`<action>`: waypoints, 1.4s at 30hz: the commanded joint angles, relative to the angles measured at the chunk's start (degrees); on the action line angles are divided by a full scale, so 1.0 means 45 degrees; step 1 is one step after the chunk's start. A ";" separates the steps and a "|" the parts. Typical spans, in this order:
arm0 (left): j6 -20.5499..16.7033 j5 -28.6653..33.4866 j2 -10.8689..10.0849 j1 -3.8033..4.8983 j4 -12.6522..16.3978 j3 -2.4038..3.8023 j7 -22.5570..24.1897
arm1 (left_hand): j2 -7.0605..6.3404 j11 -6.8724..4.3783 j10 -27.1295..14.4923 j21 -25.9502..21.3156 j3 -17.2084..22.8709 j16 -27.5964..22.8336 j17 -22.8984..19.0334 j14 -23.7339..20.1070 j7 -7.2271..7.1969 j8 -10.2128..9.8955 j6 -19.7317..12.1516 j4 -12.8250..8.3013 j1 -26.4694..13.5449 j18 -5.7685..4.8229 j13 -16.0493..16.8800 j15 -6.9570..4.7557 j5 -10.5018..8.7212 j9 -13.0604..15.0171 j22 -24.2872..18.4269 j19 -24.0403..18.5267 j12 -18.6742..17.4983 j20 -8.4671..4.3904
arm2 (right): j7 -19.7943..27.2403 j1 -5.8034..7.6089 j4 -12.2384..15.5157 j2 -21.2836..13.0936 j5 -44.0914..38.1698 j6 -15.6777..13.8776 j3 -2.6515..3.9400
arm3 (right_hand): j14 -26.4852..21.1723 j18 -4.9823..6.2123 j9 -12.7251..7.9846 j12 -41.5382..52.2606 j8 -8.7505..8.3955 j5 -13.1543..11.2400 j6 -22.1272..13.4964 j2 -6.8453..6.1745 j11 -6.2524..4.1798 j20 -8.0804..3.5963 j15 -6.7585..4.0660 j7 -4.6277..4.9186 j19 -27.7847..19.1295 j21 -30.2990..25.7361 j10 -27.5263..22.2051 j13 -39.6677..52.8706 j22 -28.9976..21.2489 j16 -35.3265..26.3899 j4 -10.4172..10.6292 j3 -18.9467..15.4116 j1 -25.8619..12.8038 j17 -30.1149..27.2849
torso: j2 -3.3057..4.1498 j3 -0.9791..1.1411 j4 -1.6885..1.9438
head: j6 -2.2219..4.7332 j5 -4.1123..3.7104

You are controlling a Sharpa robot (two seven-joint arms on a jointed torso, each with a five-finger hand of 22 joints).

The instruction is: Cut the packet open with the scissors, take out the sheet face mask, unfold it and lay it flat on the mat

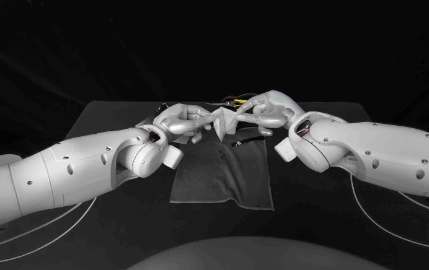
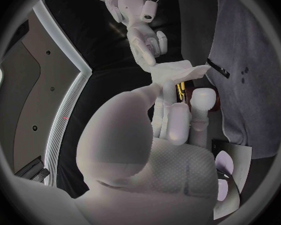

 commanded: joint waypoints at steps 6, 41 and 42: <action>0.0102 -0.1085 -0.0049 0.0014 -0.0084 0.0013 0.0007 | -0.0021 -0.0043 0.0119 0.0070 0.0622 -0.0010 0.0030 -0.0018 0.0013 0.0167 -0.0108 -0.0532 -0.0173 -0.0017 0.0017 -0.0039 0.0044 0.0970 0.0016 0.0064 -0.0058 0.0010 | -0.0341 0.0124 -0.0105 -0.0151 -0.0597 0.0372 0.0028 | 0.1072 0.0187 0.0520 0.0008 0.0235 0.0057 0.0069 0.0073 -0.0385 -0.0039 -0.0109 -0.0022 0.0097 0.0043 0.0567 0.0554 0.0665 0.0062 -0.0013 0.0106 0.0065 0.2357 | -0.0001 -0.0001 -0.0004 | -0.0009 -0.0023; 0.1834 -0.3341 -0.0147 0.0621 -0.0582 0.0340 -0.0507 | -0.0141 -0.0038 0.0127 0.0101 0.0769 0.0034 0.0178 0.0073 0.0027 0.0233 -0.0128 -0.0669 -0.0251 -0.0021 0.0021 -0.0037 0.0044 0.1061 0.0051 0.0083 -0.0101 0.0009 | -0.1057 0.0721 -0.0392 -0.0219 -0.2296 0.0564 0.0044 | 0.1074 0.0187 0.0541 0.0022 0.0268 0.0059 0.0062 0.0038 -0.0388 -0.0044 -0.0112 -0.0024 0.0105 0.0056 0.0580 0.0568 0.0676 0.0063 -0.0056 0.0158 0.0039 0.2359 | 0.0016 0.0011 -0.0008 | -0.0005 -0.0086; 0.1904 -0.3369 -0.0158 0.0625 -0.0590 0.0340 -0.0509 | -0.0141 -0.0038 0.0127 0.0101 0.0769 0.0034 0.0178 0.0073 0.0027 0.0233 -0.0128 -0.0669 -0.0251 -0.0021 0.0021 -0.0037 0.0044 0.1061 0.0051 0.0083 -0.0101 0.0009 | -0.1067 0.0742 -0.0394 -0.0224 -0.2313 0.0541 0.0046 | 0.1074 0.0187 0.0541 0.0022 0.0268 0.0059 0.0062 0.0038 -0.0388 -0.0044 -0.0112 -0.0024 0.0105 0.0056 0.0580 0.0568 0.0676 0.0063 -0.0056 0.0158 0.0039 0.2359 | 0.0016 0.0014 -0.0003 | -0.0008 -0.0100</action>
